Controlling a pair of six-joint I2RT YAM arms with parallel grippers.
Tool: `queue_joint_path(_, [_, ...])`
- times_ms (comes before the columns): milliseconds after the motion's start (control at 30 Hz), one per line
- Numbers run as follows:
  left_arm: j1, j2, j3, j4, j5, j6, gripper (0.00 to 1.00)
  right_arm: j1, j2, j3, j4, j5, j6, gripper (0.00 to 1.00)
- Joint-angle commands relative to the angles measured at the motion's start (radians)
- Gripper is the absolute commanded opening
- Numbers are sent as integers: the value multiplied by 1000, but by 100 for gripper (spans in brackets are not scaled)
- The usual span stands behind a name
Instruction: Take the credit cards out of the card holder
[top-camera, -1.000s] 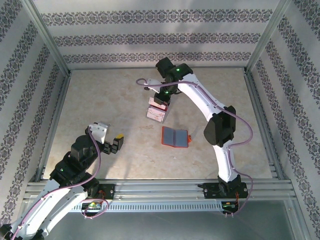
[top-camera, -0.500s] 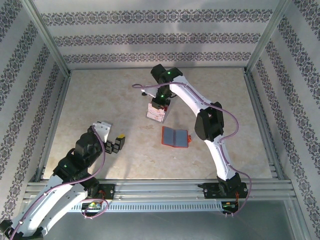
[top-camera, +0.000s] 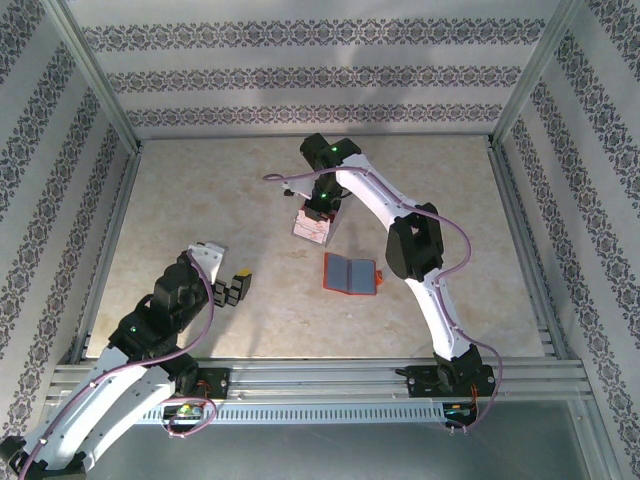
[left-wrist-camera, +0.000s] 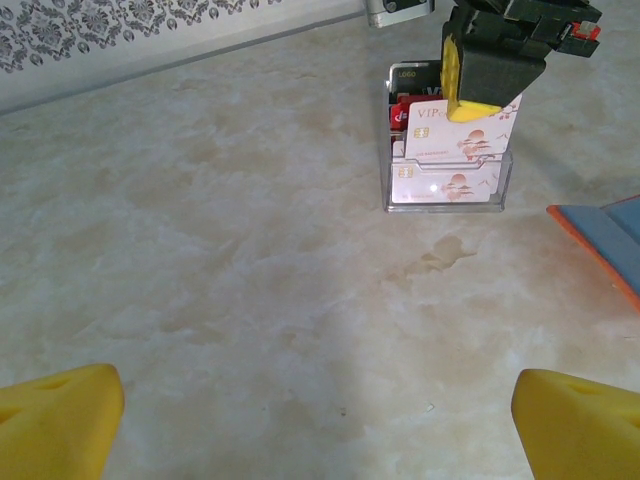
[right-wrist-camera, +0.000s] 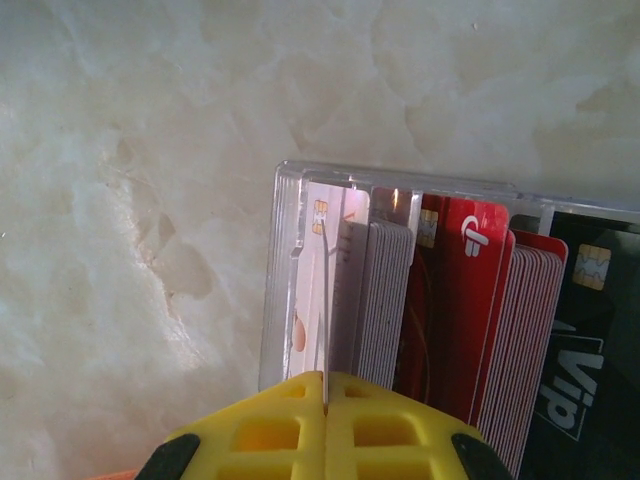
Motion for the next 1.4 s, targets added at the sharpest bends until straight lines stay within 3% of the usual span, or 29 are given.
queue_joint_path(0, [-8,-1,25,-7,0,12,100,-3,21,29,10,15,-2,0])
queue_joint_path(1000, [-8,-1,15,3,13,0,100,-6,31,-24,62,8,12,0])
queue_joint_path(1367, [-8,2,17,5,15,-4,100,-8,20,-39,65,-1,15,10])
